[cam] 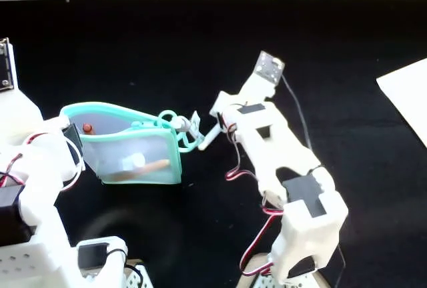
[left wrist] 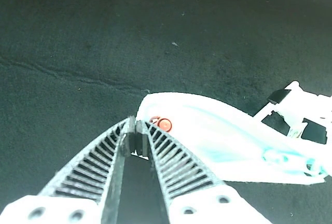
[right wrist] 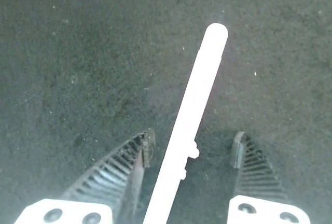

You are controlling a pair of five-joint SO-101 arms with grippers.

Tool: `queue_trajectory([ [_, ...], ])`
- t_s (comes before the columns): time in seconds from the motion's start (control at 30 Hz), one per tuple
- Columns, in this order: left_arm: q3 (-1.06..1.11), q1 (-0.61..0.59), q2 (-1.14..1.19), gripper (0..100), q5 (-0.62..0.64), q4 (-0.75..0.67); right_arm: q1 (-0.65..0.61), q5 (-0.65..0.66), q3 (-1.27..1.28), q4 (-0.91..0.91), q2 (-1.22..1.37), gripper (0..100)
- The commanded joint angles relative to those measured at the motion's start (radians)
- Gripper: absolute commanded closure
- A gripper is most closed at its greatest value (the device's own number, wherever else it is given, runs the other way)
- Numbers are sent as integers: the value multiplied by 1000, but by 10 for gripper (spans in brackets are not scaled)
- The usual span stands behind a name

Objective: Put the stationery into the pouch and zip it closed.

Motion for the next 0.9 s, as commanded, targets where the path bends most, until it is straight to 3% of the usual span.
queue_trajectory([
  [0.0,45,18,4,993,8,9,-5,17,-107,24,81,761],
  [0.53,45,18,4,993,8,9,-2,11,-843,656,533,761],
  [0.87,45,18,2,993,8,9,-7,11,-1090,946,674,767],
])
